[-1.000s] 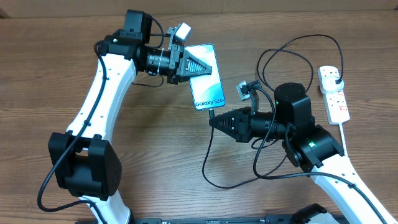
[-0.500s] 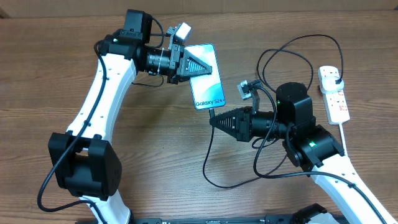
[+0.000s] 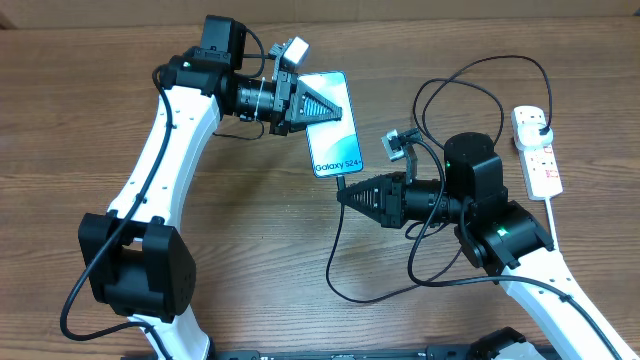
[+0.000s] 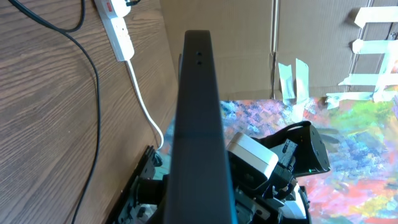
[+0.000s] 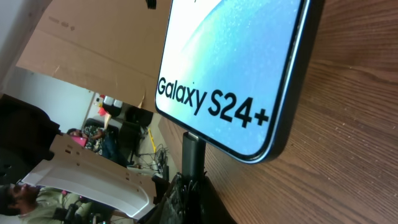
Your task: Plug charger to phone and switch on socket
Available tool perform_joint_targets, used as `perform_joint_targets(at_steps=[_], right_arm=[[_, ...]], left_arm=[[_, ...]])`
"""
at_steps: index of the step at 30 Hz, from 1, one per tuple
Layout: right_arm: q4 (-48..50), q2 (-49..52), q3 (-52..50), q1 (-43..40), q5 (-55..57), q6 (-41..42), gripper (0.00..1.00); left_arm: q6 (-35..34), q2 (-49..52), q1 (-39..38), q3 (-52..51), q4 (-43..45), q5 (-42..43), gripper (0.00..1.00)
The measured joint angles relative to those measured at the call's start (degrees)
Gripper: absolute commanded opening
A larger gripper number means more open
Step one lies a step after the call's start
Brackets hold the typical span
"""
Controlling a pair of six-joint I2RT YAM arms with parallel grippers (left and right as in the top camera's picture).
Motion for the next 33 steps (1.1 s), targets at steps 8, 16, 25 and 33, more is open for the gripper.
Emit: perform_joint_targets(at_steps=[8, 16, 25, 33], right_arm=[[-1.7, 0.07, 0.04, -0.5, 1.07, -0.5, 0.13], [-7.32, 0.2, 0.13, -1.7, 4.63, -1.36, 0.39], [-11.82, 0.74, 0.15, -2.47, 8.04, -3.98, 0.55], [-16.46, 0.74, 0.22, -2.51, 11.1, -5.09, 0.55]], left_arm=[[1.81, 0.0, -1.64, -0.02, -0.68, -1.95, 0.04], [2.89, 0.0, -2.8, -0.07, -2.97, -10.16, 0.04], [6.84, 0.0, -3.8, -0.24, -9.2, -24.59, 0.04], [11.72, 5.46, -3.63, -0.24, -12.72, -31.06, 0.04]])
